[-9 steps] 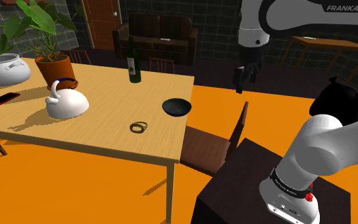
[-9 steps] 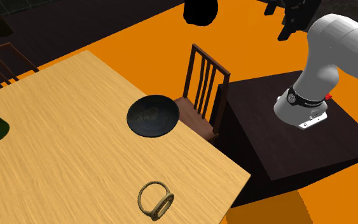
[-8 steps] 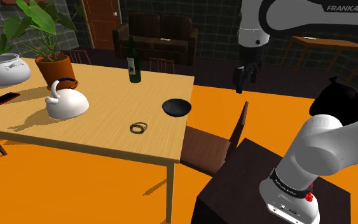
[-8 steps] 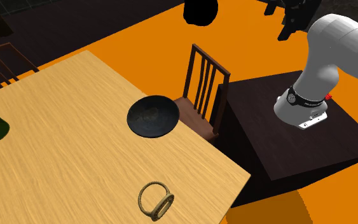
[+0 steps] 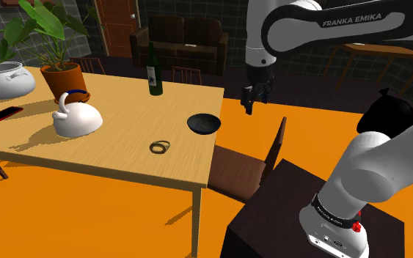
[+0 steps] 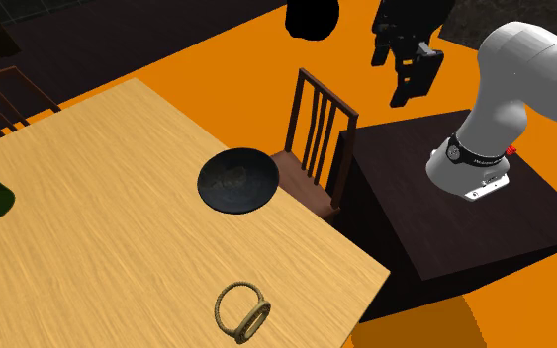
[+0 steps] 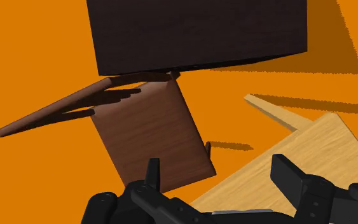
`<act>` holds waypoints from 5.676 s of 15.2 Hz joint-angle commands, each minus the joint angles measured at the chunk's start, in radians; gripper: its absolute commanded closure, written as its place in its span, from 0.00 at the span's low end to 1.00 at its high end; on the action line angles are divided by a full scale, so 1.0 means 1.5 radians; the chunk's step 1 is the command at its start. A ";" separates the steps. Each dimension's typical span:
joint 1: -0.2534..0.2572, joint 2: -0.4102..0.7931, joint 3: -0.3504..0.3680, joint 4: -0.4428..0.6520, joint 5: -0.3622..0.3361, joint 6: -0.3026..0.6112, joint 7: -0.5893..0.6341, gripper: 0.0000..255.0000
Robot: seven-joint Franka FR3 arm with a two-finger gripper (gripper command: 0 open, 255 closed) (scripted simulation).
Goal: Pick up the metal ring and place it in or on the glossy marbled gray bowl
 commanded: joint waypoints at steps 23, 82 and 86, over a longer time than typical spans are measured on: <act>0.048 0.582 0.062 0.372 0.004 0.233 0.072 0.00; 0.032 0.653 0.060 0.555 0.012 0.131 0.023 1.00; -0.010 0.613 0.045 0.497 0.022 0.150 -0.033 1.00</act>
